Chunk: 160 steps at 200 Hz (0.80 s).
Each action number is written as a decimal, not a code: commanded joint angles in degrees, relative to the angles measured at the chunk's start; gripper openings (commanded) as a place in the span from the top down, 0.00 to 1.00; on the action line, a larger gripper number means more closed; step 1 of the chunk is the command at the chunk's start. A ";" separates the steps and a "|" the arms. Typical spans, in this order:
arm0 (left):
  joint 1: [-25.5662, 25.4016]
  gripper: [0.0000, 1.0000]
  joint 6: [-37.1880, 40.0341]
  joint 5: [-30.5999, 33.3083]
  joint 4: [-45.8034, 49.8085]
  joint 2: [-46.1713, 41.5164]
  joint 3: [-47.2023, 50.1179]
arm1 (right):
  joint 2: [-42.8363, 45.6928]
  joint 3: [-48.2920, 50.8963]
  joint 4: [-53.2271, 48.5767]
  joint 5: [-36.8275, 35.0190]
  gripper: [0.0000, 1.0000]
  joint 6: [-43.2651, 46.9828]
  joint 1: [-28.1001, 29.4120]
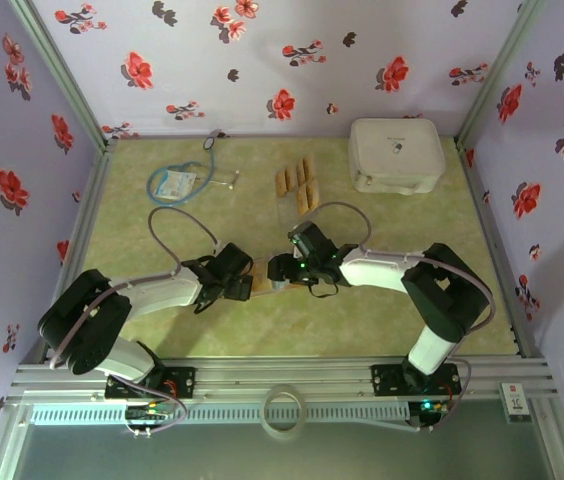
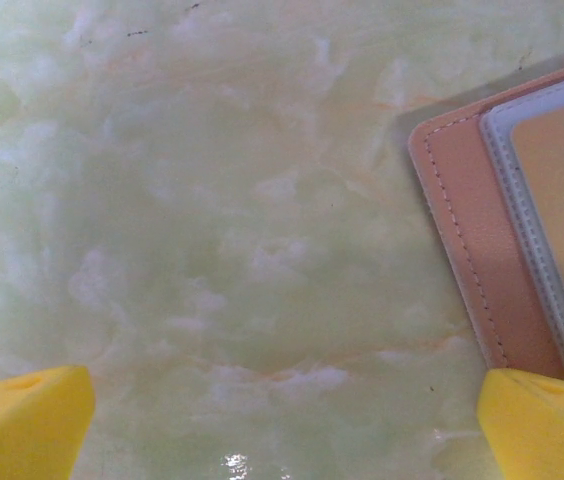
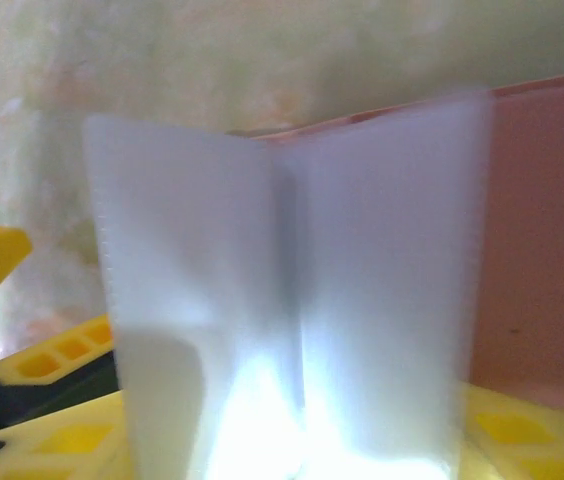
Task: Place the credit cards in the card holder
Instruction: Flip over the card slot in the card holder.
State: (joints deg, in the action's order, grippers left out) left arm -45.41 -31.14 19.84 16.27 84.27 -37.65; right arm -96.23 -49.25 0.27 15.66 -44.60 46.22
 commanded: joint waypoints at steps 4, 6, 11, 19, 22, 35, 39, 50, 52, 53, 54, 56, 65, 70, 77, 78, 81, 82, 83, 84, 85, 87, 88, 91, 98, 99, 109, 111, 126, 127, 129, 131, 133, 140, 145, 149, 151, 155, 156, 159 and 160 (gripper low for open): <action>-0.58 0.00 -0.97 1.84 0.26 -0.07 0.23 | 0.63 -2.35 1.42 2.10 0.40 -1.44 0.67; -0.56 0.00 -1.06 2.04 0.43 -0.33 0.17 | 0.74 -2.47 1.45 2.12 0.40 -1.45 0.64; -0.56 0.00 -1.43 2.54 0.76 -0.96 0.10 | 0.72 -2.79 1.44 2.26 0.40 -1.65 0.72; -0.53 0.00 -2.13 3.51 1.32 -2.18 -0.01 | 0.62 -3.32 1.32 2.33 0.40 -1.73 0.93; -0.49 0.00 -2.38 3.92 1.52 -2.79 0.01 | 0.60 -3.51 1.31 2.34 0.40 -1.76 1.05; -0.15 0.00 -3.87 5.58 2.36 -5.42 0.02 | -0.05 -4.58 1.21 2.36 0.40 -1.86 1.45; 0.02 0.00 -4.54 6.21 2.71 -6.35 0.09 | -0.28 -4.97 1.14 2.36 0.40 -1.94 1.68; 0.55 0.00 -6.22 8.08 3.83 -8.92 0.20 | -1.35 -6.02 0.99 2.43 0.40 -2.07 2.09; 0.66 0.00 -6.48 8.28 4.13 -9.45 0.25 | -1.47 -6.25 0.97 2.42 0.40 -2.07 2.25; 0.76 0.00 -6.61 8.37 4.26 -9.72 0.27 | -1.62 -6.36 0.96 2.39 0.40 -2.12 2.27; 0.80 0.00 -6.77 8.42 4.36 -9.99 0.24 | -1.74 -6.50 1.00 2.37 0.40 -2.14 2.33; 0.90 0.00 -7.12 8.81 4.49 -10.46 0.35 | -1.98 -6.67 0.99 2.38 0.40 -2.20 2.48; 1.42 0.00 -8.60 10.02 5.36 -12.71 0.64 | -3.04 -7.54 0.96 2.42 0.40 -2.36 2.89; 1.71 0.00 -9.37 10.54 5.93 -13.99 0.86 | -3.72 -8.07 1.06 2.44 0.40 -2.49 3.19; 2.17 0.00 -10.24 11.13 6.39 -16.01 1.21 | -4.66 -8.78 1.19 2.43 0.40 -2.67 3.53; 2.25 0.00 -10.30 11.16 6.39 -16.30 1.28 | -4.80 -8.85 1.25 2.39 0.40 -2.68 3.53; 2.46 0.00 -10.61 11.40 6.58 -17.06 1.42 | -5.14 -9.10 1.30 2.44 0.40 -2.72 3.72; 2.53 0.00 -10.70 11.42 6.62 -17.36 1.52 | -5.30 -9.23 1.35 2.44 0.40 -2.79 3.80; 2.57 0.00 -10.74 11.44 6.69 -17.59 1.56 | -5.47 -9.30 1.37 2.44 0.40 -2.83 3.84; 2.63 0.00 -10.85 11.45 6.68 -17.79 1.63 | -5.60 -9.38 1.43 2.44 0.40 -2.89 3.86; 2.66 0.00 -10.91 11.45 6.72 -18.12 1.67 | -5.80 -9.46 1.50 2.40 0.40 -2.92 3.91; 2.80 0.00 -11.06 11.61 6.77 -18.67 1.85 | -6.12 -9.63 1.58 2.41 0.40 -2.96 3.98; 2.88 0.00 -11.10 11.62 6.76 -18.95 1.95 | -6.19 -9.76 1.62 2.38 0.40 -3.00 4.06; 2.97 0.00 -11.32 11.63 6.76 -19.70 2.15 | -6.73 -9.95 1.70 2.38 0.40 -3.11 4.13; 3.36 0.00 -11.66 11.72 6.78 -21.39 2.60 | -7.84 -10.59 2.07 2.44 0.40 -3.33 4.48; 3.38 0.00 -11.75 11.76 6.81 -21.63 2.63 | -8.01 -10.64 2.09 2.40 0.40 -3.36 4.49; 3.81 0.00 -12.00 11.79 6.69 -23.45 3.22 | -9.62 -11.25 2.92 2.71 0.40 -3.97 4.80; 3.90 0.00 -12.02 11.76 6.74 -23.80 3.27 | -9.95 -11.36 3.07 2.71 0.40 -4.04 4.84; 4.34 0.00 -11.92 11.78 7.27 -25.17 3.48 | -11.94 -12.20 4.34 3.36 0.41 -4.79 5.22; 4.35 0.00 -11.93 11.75 7.32 -25.19 3.47 | -12.04 -12.23 4.41 3.39 0.42 -4.84 5.21; 4.38 0.00 -11.86 11.77 7.40 -25.27 3.42 | -12.23 -12.30 4.52 3.54 0.42 -4.87 5.20; 4.48 0.00 -11.78 11.73 7.49 -25.29 3.43 | -12.41 -12.37 4.60 3.60 0.42 -4.88 5.27; 4.50 0.00 -11.65 11.74 7.58 -25.25 3.39 | -12.52 -12.49 4.70 3.74 0.42 -4.95 5.33; 4.58 0.00 -11.44 11.65 7.95 -25.23 3.20 | -12.82 -12.63 5.06 3.92 0.42 -5.15 5.30; 4.56 0.00 -11.31 11.63 8.19 -25.13 3.04 | -12.76 -12.73 5.13 4.02 0.42 -5.15 5.29; 4.62 0.00 -11.18 11.57 8.37 -24.95 2.97 | -12.67 -12.73 5.01 4.04 0.42 -5.15 5.32; 4.65 0.00 -11.15 11.50 8.41 -24.94 2.87 | -12.61 -12.71 4.96 4.03 0.42 -5.15 5.30; 4.69 0.00 -11.01 11.39 8.53 -24.82 2.76 | -12.24 -12.71 4.77 4.03 0.42 -5.02 5.33; 4.70 0.00 -10.99 11.42 8.56 -24.75 2.76 | -12.15 -12.80 4.66 4.03 0.42 -5.00 5.31; 4.71 0.00 -10.89 11.41 8.60 -24.70 2.78 | -11.90 -12.80 4.51 3.96 0.42 -4.85 5.29; 4.71 0.00 -10.88 11.43 8.60 -24.69 2.77 | -11.80 -12.80 4.45 3.95 0.42 -4.82 5.29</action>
State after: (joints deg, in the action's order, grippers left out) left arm -41.21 -41.39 29.58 22.46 59.61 -34.74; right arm -108.25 -60.53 4.21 18.79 -48.53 51.07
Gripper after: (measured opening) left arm 0.996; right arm 0.578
